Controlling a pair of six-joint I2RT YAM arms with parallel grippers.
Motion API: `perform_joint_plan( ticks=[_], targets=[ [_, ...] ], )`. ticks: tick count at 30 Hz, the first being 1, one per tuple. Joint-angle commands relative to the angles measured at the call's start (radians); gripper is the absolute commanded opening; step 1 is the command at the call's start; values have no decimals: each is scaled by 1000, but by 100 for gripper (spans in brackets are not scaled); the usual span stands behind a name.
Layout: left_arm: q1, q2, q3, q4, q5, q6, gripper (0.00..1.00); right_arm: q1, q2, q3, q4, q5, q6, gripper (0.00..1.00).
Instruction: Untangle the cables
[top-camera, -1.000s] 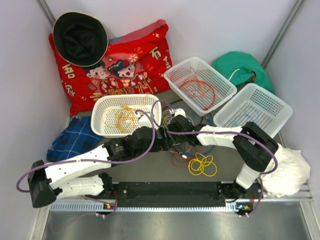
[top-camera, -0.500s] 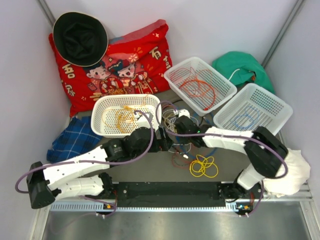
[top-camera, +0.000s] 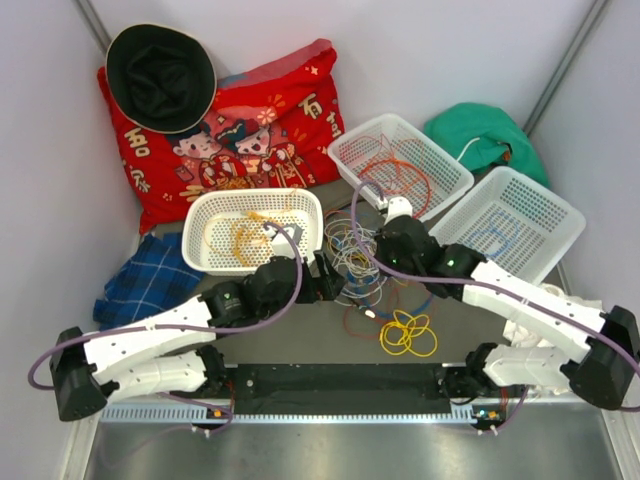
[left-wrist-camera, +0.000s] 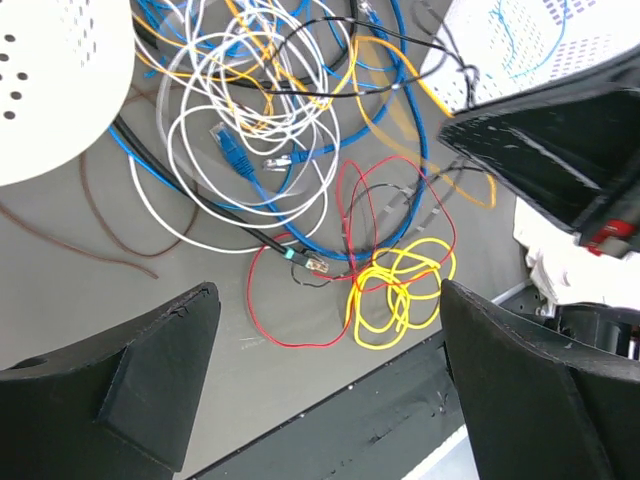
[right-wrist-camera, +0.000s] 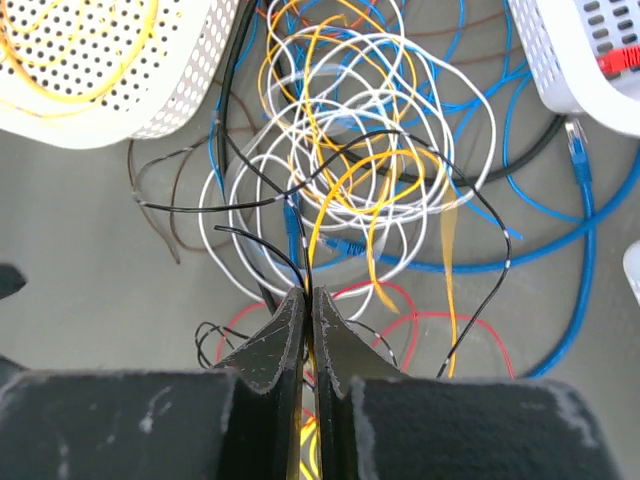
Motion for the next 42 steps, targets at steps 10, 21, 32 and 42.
perform_joint_plan(
  ticks=[10, 21, 32, 42],
  targets=[
    [0, 66, -138, 374, 189, 78, 69, 16, -174, 177, -125, 31, 26, 0],
    [0, 57, -82, 319, 165, 118, 71, 16, -261, 233, -185, 58, 22, 0],
    [1, -274, -157, 329, -112, 135, 98, 16, -298, 342, -159, -70, 14, 0],
    [0, -129, -64, 661, 143, 259, 94, 17, -317, 355, -141, -156, 58, 0]
  ],
)
